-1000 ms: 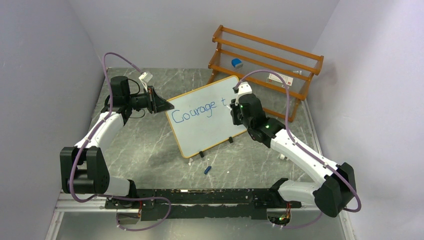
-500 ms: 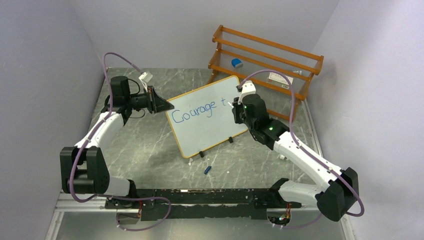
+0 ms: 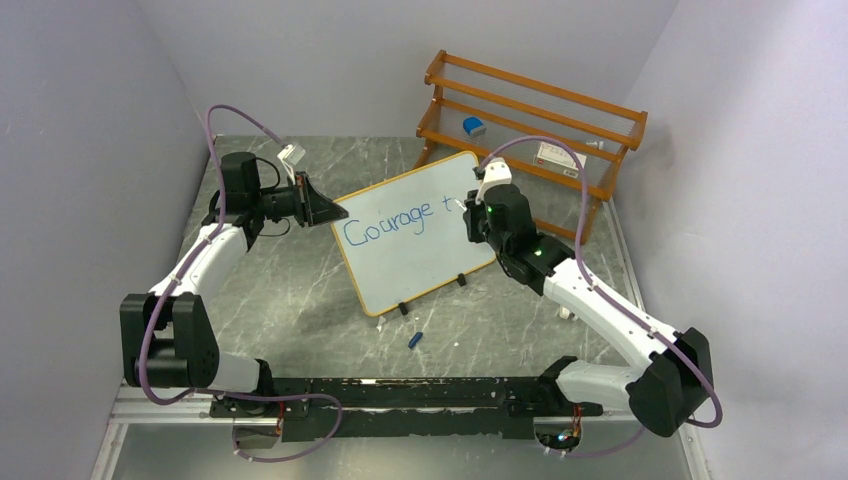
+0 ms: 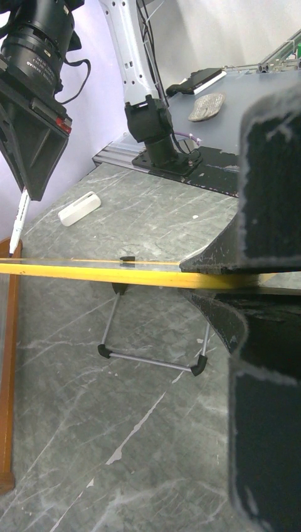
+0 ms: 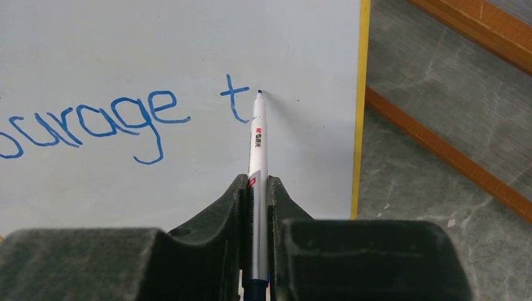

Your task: Write a sentence on the whiteboard

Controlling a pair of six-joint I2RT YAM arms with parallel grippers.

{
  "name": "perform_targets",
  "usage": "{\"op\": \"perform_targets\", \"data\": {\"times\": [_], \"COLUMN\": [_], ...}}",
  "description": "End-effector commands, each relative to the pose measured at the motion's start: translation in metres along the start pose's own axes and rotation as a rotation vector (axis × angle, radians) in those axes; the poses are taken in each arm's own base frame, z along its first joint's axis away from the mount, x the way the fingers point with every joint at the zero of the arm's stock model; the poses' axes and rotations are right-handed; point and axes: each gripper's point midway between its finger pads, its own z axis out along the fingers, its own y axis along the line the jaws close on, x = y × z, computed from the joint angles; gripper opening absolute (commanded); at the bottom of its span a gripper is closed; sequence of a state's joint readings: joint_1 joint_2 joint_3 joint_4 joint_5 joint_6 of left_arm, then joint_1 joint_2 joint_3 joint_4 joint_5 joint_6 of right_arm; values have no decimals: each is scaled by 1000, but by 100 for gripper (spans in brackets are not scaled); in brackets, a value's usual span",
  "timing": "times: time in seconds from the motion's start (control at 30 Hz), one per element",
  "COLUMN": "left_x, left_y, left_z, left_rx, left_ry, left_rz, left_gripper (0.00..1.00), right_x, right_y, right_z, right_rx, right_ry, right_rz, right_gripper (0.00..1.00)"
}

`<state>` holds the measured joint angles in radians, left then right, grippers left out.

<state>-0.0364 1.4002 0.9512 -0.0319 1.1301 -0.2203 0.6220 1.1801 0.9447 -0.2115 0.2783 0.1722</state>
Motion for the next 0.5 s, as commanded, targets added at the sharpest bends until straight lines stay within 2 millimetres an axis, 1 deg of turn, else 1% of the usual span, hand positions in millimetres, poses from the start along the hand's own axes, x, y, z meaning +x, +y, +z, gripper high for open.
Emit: {"op": "perform_targets", "data": {"times": [0.0, 0.17, 0.47], "left_x": [18, 18, 18], "left_y": [9, 9, 9], "left_z": [8, 8, 8], "left_rx": [-26, -26, -26], "left_ry": [48, 48, 48], "left_rz": [-32, -32, -32], "left_gripper": [5, 5, 5], "right_x": [-14, -17, -13], "right_y": [0, 0, 4], "right_z": [3, 5, 7], "right_rx": [-1, -4, -17], "right_ry": [-43, -48, -29], "right_rz": [20, 22, 17], "right_gripper": [0, 0, 0]}}
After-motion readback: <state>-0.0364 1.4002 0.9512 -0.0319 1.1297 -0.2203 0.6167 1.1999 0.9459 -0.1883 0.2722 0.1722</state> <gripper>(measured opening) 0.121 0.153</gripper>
